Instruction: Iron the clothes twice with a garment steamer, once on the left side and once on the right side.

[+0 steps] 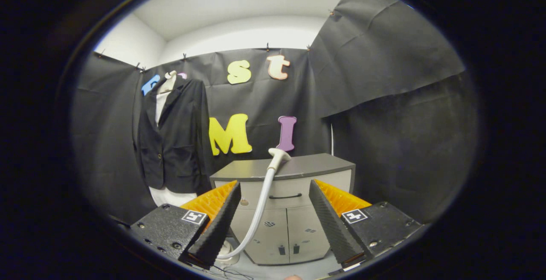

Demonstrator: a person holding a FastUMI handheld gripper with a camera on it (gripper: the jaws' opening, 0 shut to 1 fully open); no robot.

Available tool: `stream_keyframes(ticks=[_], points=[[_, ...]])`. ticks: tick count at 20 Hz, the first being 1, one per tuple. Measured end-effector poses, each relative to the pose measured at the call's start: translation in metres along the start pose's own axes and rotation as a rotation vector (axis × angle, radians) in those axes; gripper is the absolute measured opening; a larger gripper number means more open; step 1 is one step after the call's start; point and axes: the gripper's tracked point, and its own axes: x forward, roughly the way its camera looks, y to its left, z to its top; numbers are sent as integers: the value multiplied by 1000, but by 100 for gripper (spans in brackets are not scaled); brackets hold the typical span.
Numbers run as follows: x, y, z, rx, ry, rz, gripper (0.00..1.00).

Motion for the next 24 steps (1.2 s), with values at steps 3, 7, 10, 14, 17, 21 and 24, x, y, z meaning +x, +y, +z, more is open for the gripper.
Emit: stream_keyframes(ticks=[3, 7, 10, 14, 17, 21, 24], points=[[4, 8, 3, 12, -5, 15, 100], [10, 13, 6, 11, -17, 0, 100], [15, 18, 10, -6, -29, -20, 100], [25, 30, 6, -4, -11, -43, 100], [33, 46, -5, 60, 41, -35, 100], [37, 56, 1, -22, 27, -83, 100], [41, 69, -5, -23, 60, -95, 100]])
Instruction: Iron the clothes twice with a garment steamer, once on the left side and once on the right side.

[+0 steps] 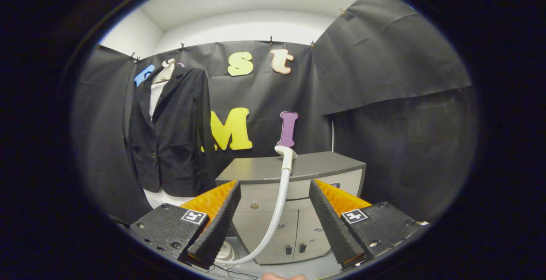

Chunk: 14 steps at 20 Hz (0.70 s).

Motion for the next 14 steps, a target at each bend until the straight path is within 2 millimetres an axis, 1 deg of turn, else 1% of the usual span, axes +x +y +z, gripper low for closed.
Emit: stream_keyframes(ticks=[2, 4, 7, 10, 11, 12, 14], points=[[6, 3, -4, 19, 28, -12, 100], [16, 5, -5, 36, 52, -16, 100], [40, -2, -2, 32, 86, -34, 100], [74, -3, 6, 43, 102, -10, 100], [90, -6, 5, 55, 114, -6, 100], [109, -9, 3, 72, 139, -5, 100], [141, -10, -6, 112, 223, 10, 100]])
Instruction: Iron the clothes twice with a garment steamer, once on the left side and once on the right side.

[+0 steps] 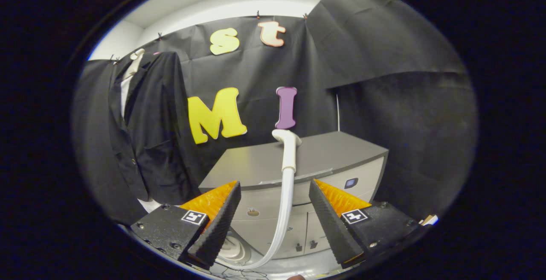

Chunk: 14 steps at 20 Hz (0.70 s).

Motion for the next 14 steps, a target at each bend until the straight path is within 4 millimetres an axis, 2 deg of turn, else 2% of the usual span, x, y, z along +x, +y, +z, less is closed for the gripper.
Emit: stream_keyframes(ticks=[3, 8, 11, 14], points=[[45, -8, 17, 35, 75, 14, 100], [108, -22, 42, 36, 167, 11, 98], [140, -27, 38, 16, 259, -11, 97], [161, -26, 36, 9, 324, -14, 92]])
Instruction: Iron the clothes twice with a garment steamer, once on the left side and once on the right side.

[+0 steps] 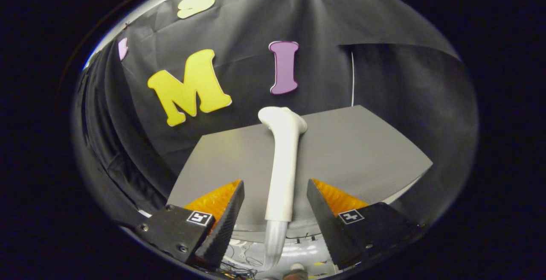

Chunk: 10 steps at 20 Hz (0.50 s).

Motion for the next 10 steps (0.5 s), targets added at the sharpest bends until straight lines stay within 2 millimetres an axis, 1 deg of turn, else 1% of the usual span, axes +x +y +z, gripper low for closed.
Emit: stream_keyframes(ticks=[1, 2, 4, 6, 8, 9, 10], points=[[6, -2, 0, -2, 13, -4, 92], [13, -5, 1, -3, 29, -16, 88], [23, -11, 2, 5, 60, -35, 83], [33, -20, -1, 22, 97, -62, 77], [48, -21, -6, 34, 136, -70, 75], [46, -22, -2, 23, 125, -80, 74], [48, -25, -4, 16, 123, -92, 73]])
